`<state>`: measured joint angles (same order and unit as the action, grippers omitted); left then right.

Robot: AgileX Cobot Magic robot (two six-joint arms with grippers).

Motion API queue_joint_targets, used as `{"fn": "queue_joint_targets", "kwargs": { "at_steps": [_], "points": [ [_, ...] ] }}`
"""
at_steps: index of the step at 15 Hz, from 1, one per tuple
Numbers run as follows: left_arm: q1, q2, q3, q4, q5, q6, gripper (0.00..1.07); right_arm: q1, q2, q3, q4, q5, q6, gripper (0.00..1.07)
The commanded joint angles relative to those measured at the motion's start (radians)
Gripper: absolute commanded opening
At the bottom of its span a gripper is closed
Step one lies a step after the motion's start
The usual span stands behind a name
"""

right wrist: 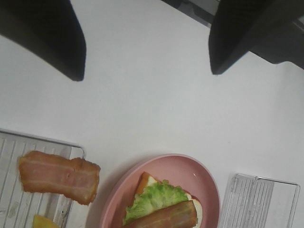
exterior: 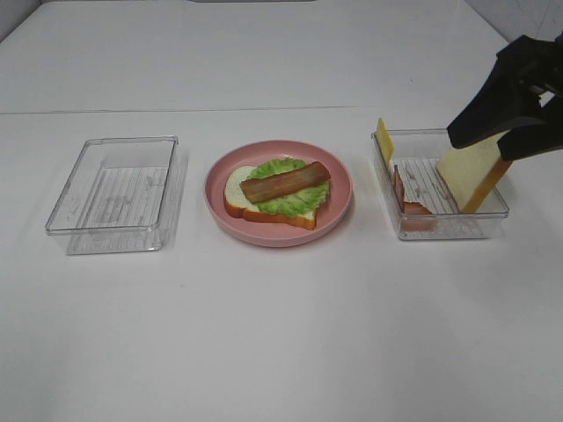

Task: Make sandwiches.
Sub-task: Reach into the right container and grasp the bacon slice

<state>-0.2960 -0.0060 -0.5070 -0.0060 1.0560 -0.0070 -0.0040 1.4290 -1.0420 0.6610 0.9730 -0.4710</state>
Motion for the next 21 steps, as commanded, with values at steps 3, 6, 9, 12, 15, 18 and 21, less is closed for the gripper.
{"fn": "queue_joint_targets", "kwargs": {
  "at_steps": [3,6,9,12,15,18,21],
  "points": [
    [0.001,-0.009,0.007,-0.005,-0.011,0.000,0.77,0.066,0.182,-0.189,-0.085,0.055,0.088,0.66],
    [0.001,-0.009,0.007,-0.005,-0.011,0.000,0.77,0.170,0.353,-0.390,-0.352,0.118,0.376,0.66],
    [0.001,-0.009,0.007,-0.005,-0.011,0.000,0.77,0.191,0.466,-0.518,-0.369,0.161,0.410,0.66],
    [0.001,-0.009,0.007,-0.005,-0.011,0.000,0.77,0.191,0.595,-0.618,-0.355,0.188,0.410,0.62],
    [0.001,-0.009,0.007,-0.005,-0.011,0.000,0.77,0.191,0.681,-0.635,-0.346,0.210,0.412,0.58],
    [0.001,-0.009,0.007,-0.005,-0.011,0.000,0.77,0.191,0.734,-0.635,-0.324,0.190,0.412,0.56],
    [0.001,-0.009,0.007,-0.005,-0.011,0.000,0.77,0.191,0.751,-0.635,-0.325,0.183,0.412,0.26]
  ]
}}
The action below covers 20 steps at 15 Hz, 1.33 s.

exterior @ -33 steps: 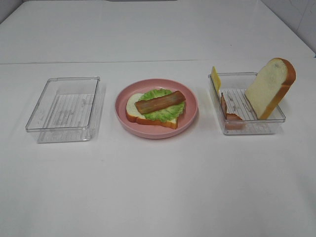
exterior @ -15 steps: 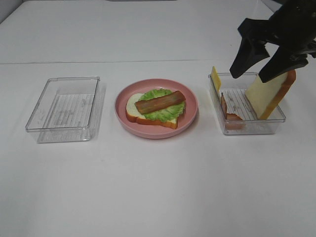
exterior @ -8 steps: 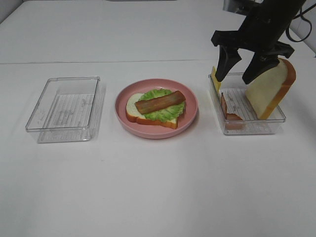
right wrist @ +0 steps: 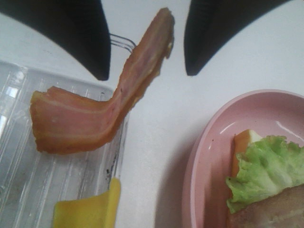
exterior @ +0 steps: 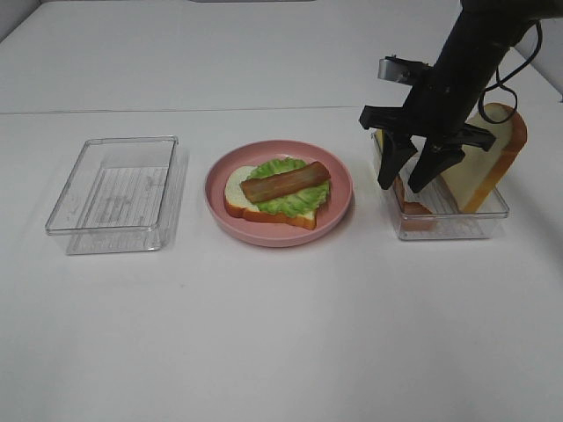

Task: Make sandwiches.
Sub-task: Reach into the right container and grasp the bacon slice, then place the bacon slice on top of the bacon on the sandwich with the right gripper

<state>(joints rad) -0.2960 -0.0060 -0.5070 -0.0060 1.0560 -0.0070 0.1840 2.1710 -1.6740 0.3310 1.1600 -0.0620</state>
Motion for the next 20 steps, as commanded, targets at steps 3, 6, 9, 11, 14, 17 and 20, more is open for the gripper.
{"fn": "queue_joint_targets", "kwargs": {
  "at_steps": [3,6,9,11,14,17,20],
  "points": [
    [0.001,-0.009,0.007,-0.005,-0.011,0.000,0.77,0.003,-0.002,-0.010,0.005,0.000,0.003,0.00],
    [0.001,-0.009,0.007,-0.005,-0.011,0.000,0.77,0.003,-0.056,-0.010,0.006,0.030,0.002,0.00],
    [0.001,-0.009,0.007,-0.005,-0.011,0.000,0.77,0.003,-0.154,-0.010,0.012,0.081,0.002,0.00],
    [0.001,-0.009,0.007,-0.005,-0.011,0.000,0.77,0.003,-0.231,-0.010,0.083,0.076,-0.005,0.00],
    [0.001,-0.009,0.007,-0.005,-0.011,0.000,0.77,0.003,-0.299,-0.010,0.292,0.065,-0.072,0.00],
    [0.001,-0.009,0.007,-0.005,-0.011,0.000,0.77,0.016,-0.293,-0.010,0.529,0.006,-0.173,0.00],
    [0.001,-0.009,0.007,-0.005,-0.011,0.000,0.77,0.130,-0.286,-0.010,0.604,-0.228,-0.248,0.00]
  ]
}}
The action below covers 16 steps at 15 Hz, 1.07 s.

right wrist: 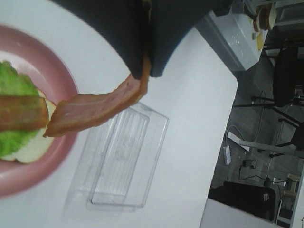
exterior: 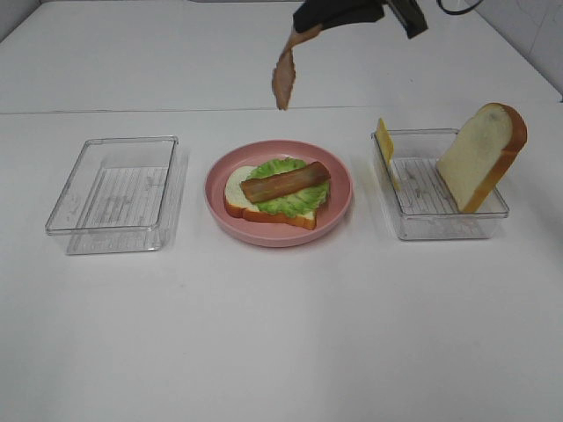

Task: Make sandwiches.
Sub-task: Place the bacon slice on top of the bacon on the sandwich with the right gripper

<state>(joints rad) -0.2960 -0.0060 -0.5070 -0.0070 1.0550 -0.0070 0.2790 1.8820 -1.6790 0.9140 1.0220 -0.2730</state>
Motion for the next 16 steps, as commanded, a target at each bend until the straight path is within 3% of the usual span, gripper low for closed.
{"fn": "queue_joint_targets", "kwargs": {
  "at_steps": [1,5,13,16],
  "points": [
    [0.001,-0.009,0.007,-0.004,-0.010,0.000,0.77,0.064,0.004,-0.005,0.021,-0.157,-0.037,0.00],
    [0.001,-0.009,0.007,-0.004,-0.010,0.000,0.77,0.162,0.080,-0.005,0.059,-0.278,-0.037,0.00],
    [0.001,-0.009,0.007,-0.004,-0.010,0.000,0.77,0.165,0.320,-0.005,0.236,-0.232,-0.037,0.00],
    [0.001,-0.009,0.007,-0.003,-0.010,0.001,0.77,0.162,0.339,-0.005,0.192,-0.230,-0.037,0.00]
  ]
}}
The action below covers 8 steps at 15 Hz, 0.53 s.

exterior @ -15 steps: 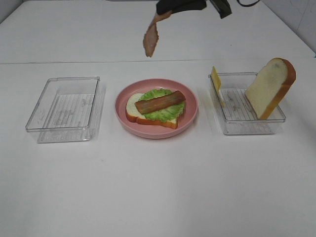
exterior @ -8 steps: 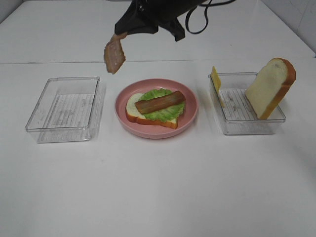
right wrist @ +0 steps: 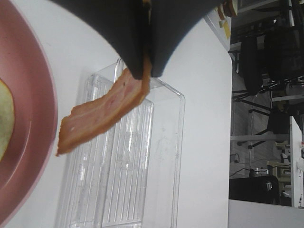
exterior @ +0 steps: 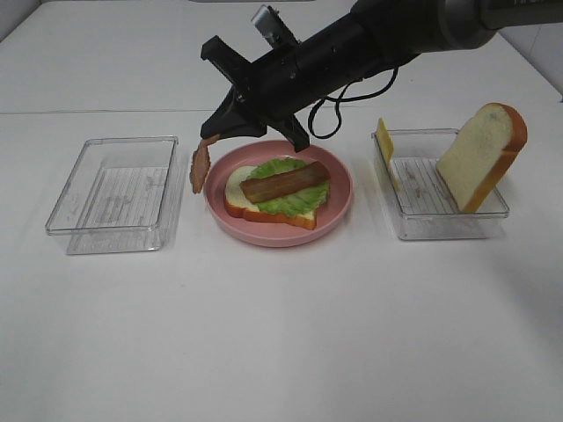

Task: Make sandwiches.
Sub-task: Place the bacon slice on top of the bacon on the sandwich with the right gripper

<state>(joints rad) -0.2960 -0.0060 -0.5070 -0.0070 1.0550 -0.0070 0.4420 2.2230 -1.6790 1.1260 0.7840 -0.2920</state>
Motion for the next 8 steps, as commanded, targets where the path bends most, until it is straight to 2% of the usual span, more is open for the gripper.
{"fn": "queue_joint_targets", "kwargs": {
  "at_steps": [1,4,5,8],
  "points": [
    [0.001,-0.009,0.007,-0.003,-0.010,0.001,0.77,-0.014,-0.003,-0.005,-0.054,0.024,0.015,0.00],
    [0.001,-0.008,0.007,-0.003,-0.010,0.001,0.77,-0.040,-0.006,-0.005,-0.165,0.054,0.101,0.00],
    [0.001,-0.008,0.007,-0.003,-0.010,0.001,0.77,-0.049,-0.016,-0.005,-0.285,0.059,0.170,0.00],
    [0.001,-0.008,0.007,-0.003,-0.010,0.001,0.77,-0.048,-0.037,-0.005,-0.485,0.055,0.266,0.00]
  ]
}}
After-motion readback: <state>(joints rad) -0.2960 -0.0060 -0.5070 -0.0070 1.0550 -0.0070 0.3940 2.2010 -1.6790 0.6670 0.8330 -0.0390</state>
